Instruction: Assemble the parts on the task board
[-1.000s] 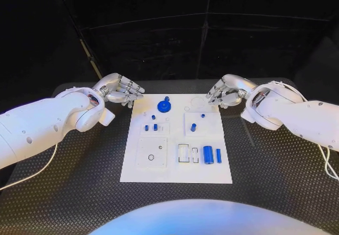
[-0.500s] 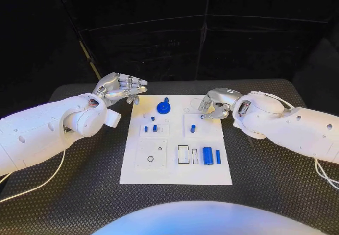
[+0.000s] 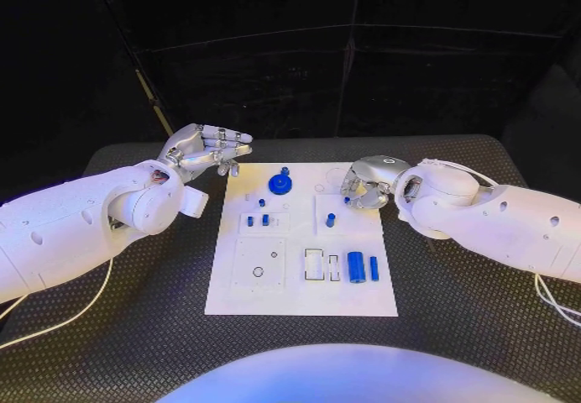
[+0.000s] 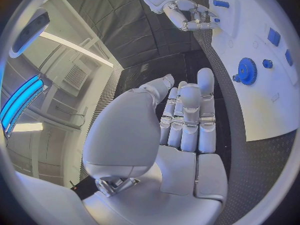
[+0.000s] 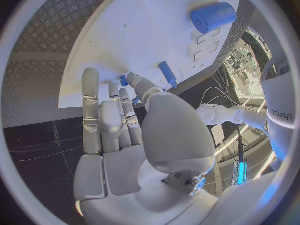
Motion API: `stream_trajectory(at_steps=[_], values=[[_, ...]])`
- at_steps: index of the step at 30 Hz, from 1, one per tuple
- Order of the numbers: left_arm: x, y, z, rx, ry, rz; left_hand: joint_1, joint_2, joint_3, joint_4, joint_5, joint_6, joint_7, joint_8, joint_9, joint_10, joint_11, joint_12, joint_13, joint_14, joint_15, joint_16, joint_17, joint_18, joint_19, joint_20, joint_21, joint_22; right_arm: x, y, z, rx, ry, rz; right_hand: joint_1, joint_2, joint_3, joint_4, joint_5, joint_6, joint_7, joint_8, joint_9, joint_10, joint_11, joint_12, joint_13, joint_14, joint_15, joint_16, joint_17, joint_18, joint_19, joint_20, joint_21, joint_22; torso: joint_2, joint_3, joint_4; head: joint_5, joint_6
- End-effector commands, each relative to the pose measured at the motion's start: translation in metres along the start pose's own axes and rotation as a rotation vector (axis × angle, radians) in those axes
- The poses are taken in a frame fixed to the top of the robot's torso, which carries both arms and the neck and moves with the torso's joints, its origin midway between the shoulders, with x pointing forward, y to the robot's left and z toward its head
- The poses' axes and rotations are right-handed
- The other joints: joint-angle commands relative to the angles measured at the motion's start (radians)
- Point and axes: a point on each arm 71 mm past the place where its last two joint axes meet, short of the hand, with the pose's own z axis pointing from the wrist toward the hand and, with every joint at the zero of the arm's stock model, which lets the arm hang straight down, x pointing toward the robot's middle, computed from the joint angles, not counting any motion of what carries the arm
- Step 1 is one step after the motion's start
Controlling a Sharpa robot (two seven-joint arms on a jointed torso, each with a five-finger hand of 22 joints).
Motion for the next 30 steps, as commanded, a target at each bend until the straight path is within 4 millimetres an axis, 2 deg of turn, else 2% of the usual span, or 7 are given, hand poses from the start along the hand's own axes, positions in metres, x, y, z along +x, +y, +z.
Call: stream_trajectory(at_steps=[1,13,15,17,30], values=[[-0.0008,-0.0020,0.0003,0.021,-0.012,-0.018,-0.001,0.012,-0.003,-0.002,-0.005,0.006,0.002,0.005,-0.001,0.006,-0.002,0.007,0.001,-0.007,0.001,-0.004,-0.001,0.013,-0.006,0.002,-0.007,-0.001,0.0018,0.0004,0.0008,0.004,0.029,-0.023,0.011,-0.002,0.014,-0.001,-0.003,0.013,-0.003,0.006,0.002,0.014,-0.002,0.005,0.001,0.038,0.002,0.015,0.017,0.006,0.004,0.001,0.021,0.023,-0.001,0.0003,-0.0006,0.001,-0.001],[-0.0014,-0.0015,0.0000,0.019,-0.016,-0.017,0.001,0.014,-0.002,-0.004,-0.005,0.006,0.003,0.004,-0.001,0.005,-0.001,0.008,0.001,-0.008,0.001,-0.004,-0.002,0.013,-0.007,0.002,-0.009,-0.002,0.0050,0.0060,0.0041,-0.002,0.051,-0.033,0.043,0.034,0.087,-0.009,-0.046,0.079,-0.026,0.023,0.007,0.079,-0.024,0.016,0.006,0.038,-0.015,0.071,0.074,-0.007,0.018,-0.012,0.116,0.128,0.000,0.0002,-0.0004,0.002,-0.004],[-0.0015,-0.0016,-0.0001,0.019,-0.016,-0.017,0.001,0.014,-0.002,-0.004,-0.005,0.006,0.003,0.004,-0.001,0.005,-0.001,0.008,0.001,-0.008,0.001,-0.004,-0.002,0.013,-0.007,0.002,-0.009,-0.002,0.0056,0.0060,0.0046,0.005,0.055,-0.040,0.039,0.036,0.094,-0.005,-0.050,0.084,-0.028,0.022,0.006,0.083,-0.026,0.014,0.006,0.037,-0.016,0.074,0.074,-0.017,0.041,-0.014,0.161,0.190,0.001,-0.0001,-0.0001,0.002,-0.005],[-0.0016,-0.0016,-0.0003,0.018,-0.016,-0.017,0.001,0.014,-0.002,-0.004,-0.005,0.006,0.003,0.004,-0.001,0.005,-0.001,0.008,0.001,-0.008,0.001,-0.004,-0.002,0.013,-0.007,0.002,-0.009,-0.002,0.0060,0.0059,0.0049,0.013,0.056,-0.050,0.036,0.039,0.098,-0.002,-0.054,0.089,-0.029,0.022,0.006,0.088,-0.028,0.013,0.007,0.037,-0.017,0.081,0.083,-0.020,0.048,-0.014,0.178,0.212,0.001,-0.0002,0.0001,0.002,-0.005],[-0.0042,-0.0011,-0.0013,0.013,-0.021,-0.015,0.003,0.015,-0.002,-0.005,-0.005,0.007,0.003,0.005,-0.001,0.004,-0.001,0.009,0.001,-0.009,0.001,-0.006,-0.004,0.013,-0.007,0.002,-0.010,-0.003,0.0015,0.0086,0.0008,0.021,-0.001,-0.073,0.037,0.047,0.112,0.002,-0.060,0.099,-0.032,0.022,0.006,0.096,-0.031,0.010,0.007,0.037,-0.019,0.091,0.093,-0.021,0.047,-0.016,0.196,0.228,-0.002,0.0012,-0.0009,0.004,-0.011]])
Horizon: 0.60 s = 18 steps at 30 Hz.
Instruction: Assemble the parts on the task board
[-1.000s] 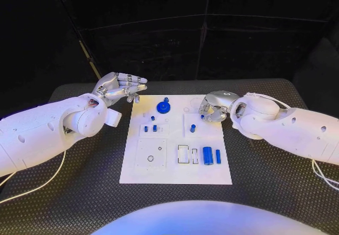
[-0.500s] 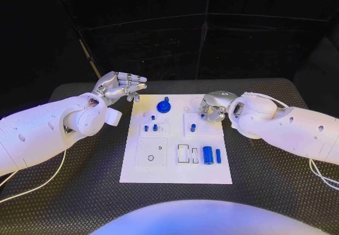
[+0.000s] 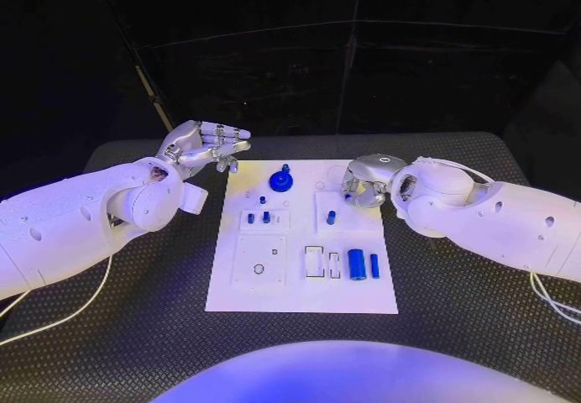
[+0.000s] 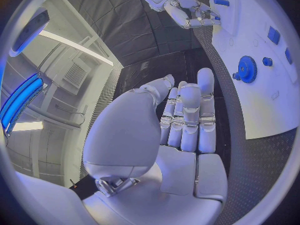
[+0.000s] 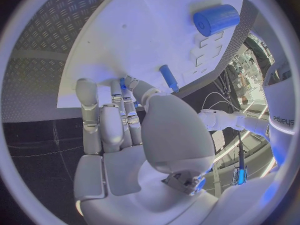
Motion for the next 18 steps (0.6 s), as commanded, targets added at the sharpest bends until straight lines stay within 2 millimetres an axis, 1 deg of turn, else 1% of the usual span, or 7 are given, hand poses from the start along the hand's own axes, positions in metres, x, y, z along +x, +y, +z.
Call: stream_trajectory(at_steps=[1,2,6,8,18], values=[[-0.001,-0.002,0.000,0.015,-0.006,-0.005,-0.001,0.011,-0.002,-0.005,-0.005,0.007,0.003,0.005,-0.001,0.004,-0.001,0.005,0.001,-0.009,0.001,-0.006,-0.001,0.013,-0.007,0.002,-0.006,-0.001,-0.001,0.001,-0.003,0.006,-0.027,-0.018,0.001,0.009,0.005,0.000,-0.005,0.010,-0.001,0.003,-0.001,0.008,-0.001,-0.002,0.000,0.037,-0.004,0.006,0.002,-0.005,0.004,-0.003,0.005,0.003,-0.001,0.0010,-0.0003,0.001,0.000],[-0.001,-0.002,0.000,0.014,-0.008,-0.005,-0.001,0.011,-0.002,-0.005,-0.005,0.007,0.003,0.005,-0.001,0.004,-0.001,0.005,0.001,-0.009,0.001,-0.006,-0.001,0.013,-0.007,0.002,-0.006,-0.001,-0.003,0.001,-0.005,0.002,-0.037,-0.016,0.002,0.009,0.006,-0.001,-0.005,0.011,-0.001,0.003,-0.001,0.009,-0.001,-0.003,0.000,0.037,-0.004,0.007,0.004,-0.006,0.004,-0.003,0.007,0.005,-0.001,0.0004,-0.0001,0.001,0.001],[-0.002,-0.002,0.000,0.013,-0.011,-0.004,0.000,0.012,-0.002,-0.006,-0.005,0.007,0.004,0.005,-0.001,0.003,-0.001,0.005,0.001,-0.010,0.001,-0.007,-0.003,0.013,-0.007,0.002,-0.007,-0.001,-0.005,0.003,-0.008,-0.007,-0.061,-0.009,0.003,0.008,0.008,-0.002,-0.004,0.011,-0.001,0.003,-0.001,0.009,-0.001,-0.003,0.000,0.037,-0.004,0.009,0.005,-0.006,0.004,-0.003,0.009,0.007,-0.001,0.0002,-0.0008,0.002,0.001],[-0.003,-0.001,0.000,0.012,-0.012,-0.003,0.000,0.012,-0.002,-0.006,-0.005,0.007,0.004,0.005,-0.001,0.003,-0.001,0.005,0.001,-0.010,0.001,-0.007,-0.003,0.013,-0.007,0.002,-0.007,-0.001,-0.007,0.003,-0.011,-0.012,-0.076,-0.005,0.005,0.007,0.010,-0.003,-0.004,0.011,-0.001,0.002,-0.001,0.009,-0.001,-0.004,0.000,0.037,-0.004,0.010,0.006,-0.006,0.004,-0.003,0.012,0.010,-0.001,0.0001,0.0001,0.001,0.003],[-0.004,-0.001,0.000,0.009,-0.018,-0.001,0.001,0.011,-0.002,-0.008,-0.005,0.007,0.005,0.005,-0.001,0.000,0.000,0.006,0.001,-0.012,0.002,-0.011,-0.009,0.013,-0.008,0.002,-0.009,-0.002,-0.016,0.009,-0.023,-0.042,-0.129,0.022,0.006,0.004,0.014,-0.004,-0.004,0.011,0.000,0.000,-0.002,0.008,0.000,-0.006,-0.001,0.038,-0.004,0.014,0.012,-0.007,0.004,-0.003,0.017,0.016,-0.001,-0.0013,0.0006,0.003,0.004]])
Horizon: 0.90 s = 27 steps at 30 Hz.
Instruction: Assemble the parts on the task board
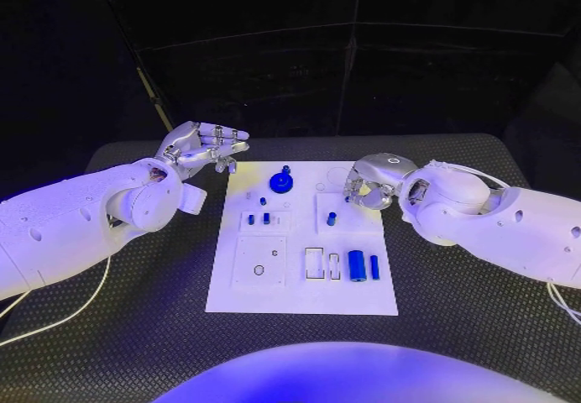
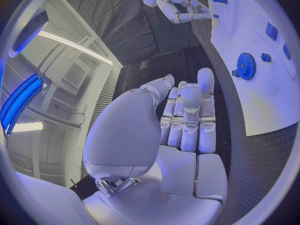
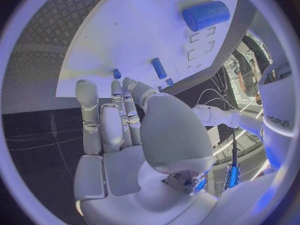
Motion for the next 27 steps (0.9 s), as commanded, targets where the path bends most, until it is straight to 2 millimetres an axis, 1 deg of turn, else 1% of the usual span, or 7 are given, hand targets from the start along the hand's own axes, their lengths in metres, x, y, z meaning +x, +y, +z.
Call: stream_trajectory(at_steps=[1,8,10,13,15,21,27], values=[[0.000,-0.002,0.000,0.012,-0.005,-0.005,0.001,0.011,0.000,-0.005,-0.005,0.003,0.001,0.005,-0.001,0.000,0.000,0.006,0.001,-0.006,0.002,-0.003,-0.001,0.013,-0.008,0.002,-0.005,-0.001,-0.008,0.005,-0.003,-0.021,-0.059,0.020,0.002,0.000,0.006,-0.002,-0.004,-0.005,-0.005,-0.004,-0.001,0.008,0.000,-0.006,-0.001,0.038,-0.004,0.006,0.001,-0.007,0.004,-0.003,0.003,0.001,0.000,-0.0006,0.0005,0.003,0.000],[0.000,-0.001,0.001,0.011,-0.005,-0.005,0.002,0.011,0.000,-0.006,-0.005,0.002,0.002,0.005,-0.002,-0.002,0.001,0.006,0.001,-0.008,0.002,-0.006,-0.005,0.013,-0.008,0.003,-0.006,-0.002,-0.014,0.023,-0.008,-0.072,-0.074,0.053,0.002,-0.002,0.008,-0.002,-0.004,-0.004,-0.004,-0.005,-0.001,0.009,0.000,-0.007,-0.001,0.038,-0.004,0.009,0.006,-0.008,0.004,-0.003,0.006,0.005,0.002,0.0000,0.0008,0.008,0.000],[0.000,-0.001,0.001,0.011,-0.004,-0.005,0.002,0.011,0.000,-0.006,-0.005,0.002,0.002,0.005,-0.002,-0.002,0.001,0.006,0.001,-0.008,0.002,-0.006,-0.005,0.013,-0.008,0.003,-0.006,-0.002,-0.015,0.024,-0.008,-0.072,-0.075,0.056,0.001,-0.004,0.008,-0.001,-0.004,-0.005,-0.004,-0.006,-0.002,0.008,0.001,-0.008,-0.002,0.038,-0.004,0.010,0.005,-0.008,0.003,-0.003,0.007,0.005,0.001,-0.0008,0.0024,0.005,0.000],[-0.001,-0.001,0.000,0.010,-0.005,-0.005,0.002,0.011,0.000,-0.007,-0.005,0.002,0.002,0.004,-0.002,-0.003,0.002,0.006,0.001,-0.009,0.002,-0.008,-0.007,0.013,-0.008,0.003,-0.007,-0.002,-0.014,0.020,-0.008,-0.055,-0.073,0.054,-0.003,-0.011,0.013,0.000,-0.005,-0.011,0.000,-0.012,-0.004,0.002,0.004,-0.012,-0.003,0.037,-0.001,0.012,0.006,-0.008,-0.002,-0.001,0.011,0.008,0.000,-0.0016,-0.0001,0.005,-0.001],[-0.001,-0.001,0.000,0.010,-0.006,-0.005,0.002,0.011,0.000,-0.007,-0.005,0.002,0.002,0.004,-0.002,-0.003,0.002,0.006,0.001,-0.009,0.002,-0.008,-0.007,0.013,-0.008,0.003,-0.007,-0.002,-0.013,0.018,-0.007,-0.044,-0.068,0.050,-0.007,-0.017,0.015,0.002,-0.007,-0.018,0.003,-0.018,-0.005,-0.007,0.007,-0.015,-0.005,0.036,0.001,0.013,0.006,-0.008,-0.005,0.000,0.013,0.009,0.001,-0.0018,0.0002,0.004,-0.001],[-0.002,-0.001,0.000,0.010,-0.007,-0.004,0.002,0.011,0.000,-0.007,-0.005,0.002,0.002,0.004,-0.002,-0.003,0.002,0.006,0.001,-0.009,0.002,-0.008,-0.007,0.013,-0.008,0.003,-0.007,-0.002,-0.010,0.011,-0.003,0.003,-0.035,0.021,-0.038,-0.055,0.016,0.022,-0.020,-0.062,0.017,-0.027,-0.009,-0.070,0.025,-0.018,-0.012,0.031,0.017,0.013,-0.005,-0.007,-0.023,0.014,0.013,0.003,0.002,-0.0013,0.0009,0.003,-0.001],[-0.002,-0.001,0.000,0.010,-0.007,-0.004,0.002,0.011,0.000,-0.007,-0.005,0.002,0.002,0.004,-0.002,-0.003,0.002,0.006,0.001,-0.009,0.002,-0.008,-0.007,0.013,-0.008,0.003,-0.007,-0.002,-0.006,0.004,-0.001,0.044,-0.007,-0.019,-0.052,-0.092,0.003,0.038,-0.039,-0.099,0.015,-0.027,-0.009,-0.136,0.034,-0.014,-0.012,0.024,0.025,0.007,-0.021,-0.002,-0.040,0.024,0.006,-0.012,0.002,0.0003,0.0009,0.003,-0.002]])
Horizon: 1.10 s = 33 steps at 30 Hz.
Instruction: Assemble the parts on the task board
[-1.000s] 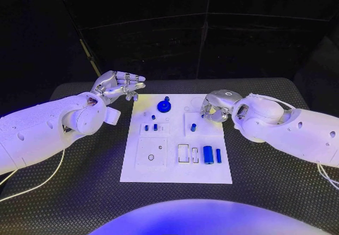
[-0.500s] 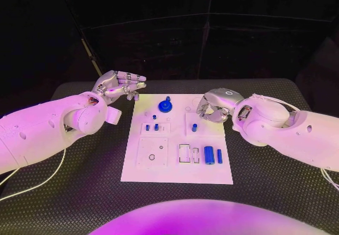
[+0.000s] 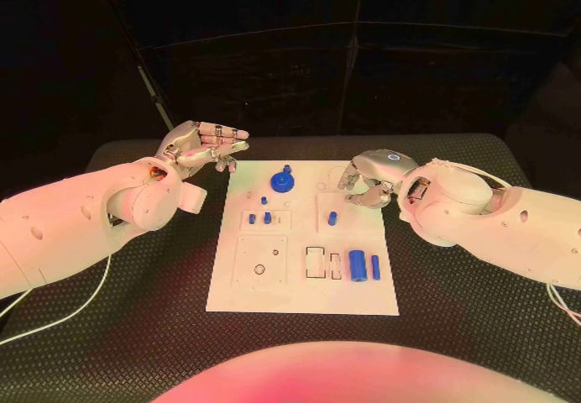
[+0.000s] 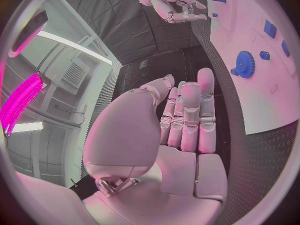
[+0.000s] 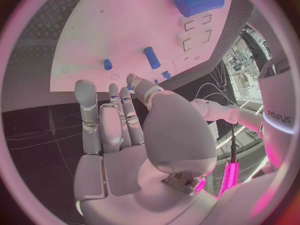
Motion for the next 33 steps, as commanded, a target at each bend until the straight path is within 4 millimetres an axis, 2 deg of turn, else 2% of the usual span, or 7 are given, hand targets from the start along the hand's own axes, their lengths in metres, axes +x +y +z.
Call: stream_trajectory(at_steps=[1,5,8,14,23,33], values=[[0.000,-0.002,0.000,0.012,-0.001,-0.006,0.002,0.011,0.000,-0.007,-0.005,0.002,0.002,0.004,-0.001,-0.004,0.002,0.006,0.001,-0.005,-0.001,-0.004,-0.001,0.013,-0.005,0.000,-0.007,-0.002,0.002,-0.006,0.001,0.046,0.036,-0.050,0.002,-0.019,-0.007,0.010,-0.009,-0.016,0.000,-0.004,-0.001,-0.021,0.002,-0.002,0.000,0.023,0.008,-0.004,-0.007,-0.001,-0.013,0.002,-0.008,-0.007,0.000,0.0005,0.0001,-0.001,-0.001],[0.000,-0.002,0.000,0.012,0.000,-0.006,0.002,0.011,-0.001,-0.007,-0.005,0.001,0.003,0.004,-0.001,-0.005,0.002,0.006,0.001,-0.005,0.000,-0.005,-0.002,0.013,-0.005,0.000,-0.008,-0.002,0.005,-0.009,0.004,0.061,0.062,-0.065,0.004,-0.029,-0.026,0.018,-0.011,-0.034,-0.002,-0.004,-0.001,-0.043,0.003,0.002,0.000,0.022,0.008,-0.006,-0.013,0.002,-0.025,0.004,-0.018,-0.023,0.000,0.0003,0.0001,0.001,-0.002],[0.001,-0.002,0.000,0.013,0.001,-0.006,0.002,0.011,-0.001,-0.007,-0.005,0.001,0.003,0.004,-0.001,-0.005,0.002,0.006,0.001,-0.005,0.000,-0.005,-0.002,0.013,-0.005,0.000,-0.008,-0.002,0.007,-0.010,0.006,0.063,0.073,-0.069,0.004,-0.028,-0.026,0.019,-0.011,-0.034,-0.002,-0.004,-0.001,-0.043,0.003,0.003,0.001,0.020,0.008,-0.008,-0.019,0.002,-0.024,0.004,-0.017,-0.022,0.001,0.0020,-0.0003,0.002,-0.003],[0.000,-0.002,0.001,0.013,0.000,-0.006,0.002,0.011,-0.001,-0.007,-0.005,0.001,0.003,0.004,-0.001,-0.005,0.002,0.006,0.001,-0.005,0.000,-0.005,-0.002,0.013,-0.005,0.000,-0.008,-0.002,0.010,-0.009,0.010,0.050,0.090,-0.058,0.020,-0.012,-0.021,0.027,0.001,-0.011,0.004,0.007,0.004,-0.023,0.003,0.021,0.003,0.019,0.008,-0.009,-0.022,0.001,-0.021,0.004,-0.012,-0.016,0.001,0.0020,-0.0008,0.002,-0.006],[-0.001,-0.001,0.001,0.011,-0.002,-0.005,0.003,0.011,-0.001,-0.008,-0.005,0.000,0.003,0.004,-0.001,-0.006,0.002,0.006,0.000,-0.006,0.000,-0.005,-0.002,0.013,-0.006,0.000,-0.009,-0.003,0.012,-0.006,0.016,0.031,0.091,-0.045,0.053,0.015,0.015,0.026,0.009,0.026,0.000,0.014,0.007,0.004,-0.004,0.035,0.001,0.023,0.003,0.002,-0.008,-0.001,-0.013,0.000,0.004,0.000,0.001,0.0015,-0.0003,0.000,-0.008],[0.000,-0.001,0.001,0.010,-0.001,-0.006,0.003,0.011,-0.001,-0.008,-0.005,0.000,0.003,0.004,-0.001,-0.006,0.002,0.006,0.000,-0.006,0.000,-0.005,-0.002,0.013,-0.006,0.000,-0.009,-0.003,0.016,-0.004,0.020,0.024,0.134,-0.052,0.075,0.024,0.044,0.013,0.010,0.050,-0.003,0.015,0.007,0.035,-0.010,0.043,0.003,0.024,-0.002,0.007,-0.006,-0.002,-0.012,-0.005,0.015,0.009,0.001,0.0014,-0.0010,0.002,-0.015]])
